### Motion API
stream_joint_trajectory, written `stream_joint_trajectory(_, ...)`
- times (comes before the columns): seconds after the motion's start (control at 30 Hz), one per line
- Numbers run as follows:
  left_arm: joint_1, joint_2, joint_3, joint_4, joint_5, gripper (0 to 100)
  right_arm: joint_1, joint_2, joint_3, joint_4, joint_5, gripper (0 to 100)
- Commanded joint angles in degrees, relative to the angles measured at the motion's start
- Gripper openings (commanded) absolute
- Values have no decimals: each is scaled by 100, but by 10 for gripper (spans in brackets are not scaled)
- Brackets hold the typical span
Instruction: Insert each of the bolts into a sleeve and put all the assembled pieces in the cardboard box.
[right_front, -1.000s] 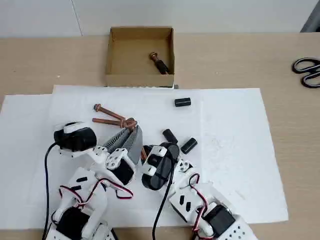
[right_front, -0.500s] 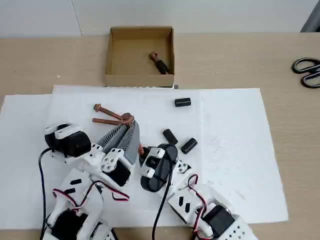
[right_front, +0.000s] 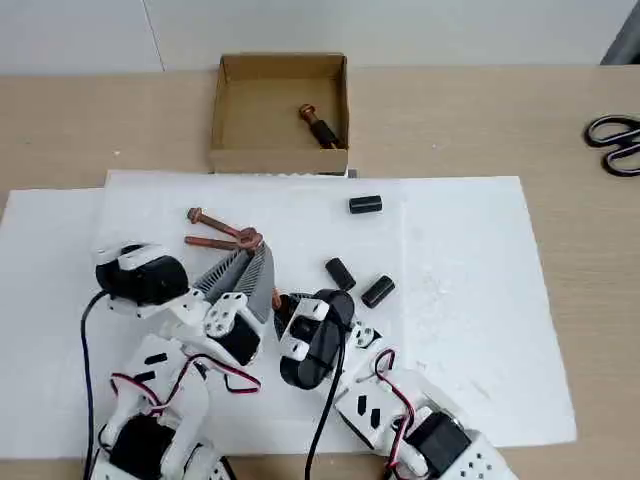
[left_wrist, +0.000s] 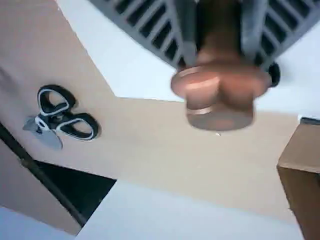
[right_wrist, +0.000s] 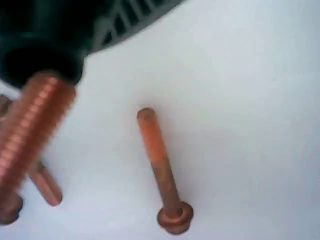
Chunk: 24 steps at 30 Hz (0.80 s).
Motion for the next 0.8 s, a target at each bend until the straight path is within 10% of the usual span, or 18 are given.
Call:
stream_joint_trajectory(0.0,-9,-44,31,-229,-9,6,-22,-66,-343,13,-53,2)
stream_joint_trajectory(0.77,492,-44,92,105,290,6,242,-75,-352,4,-53,2)
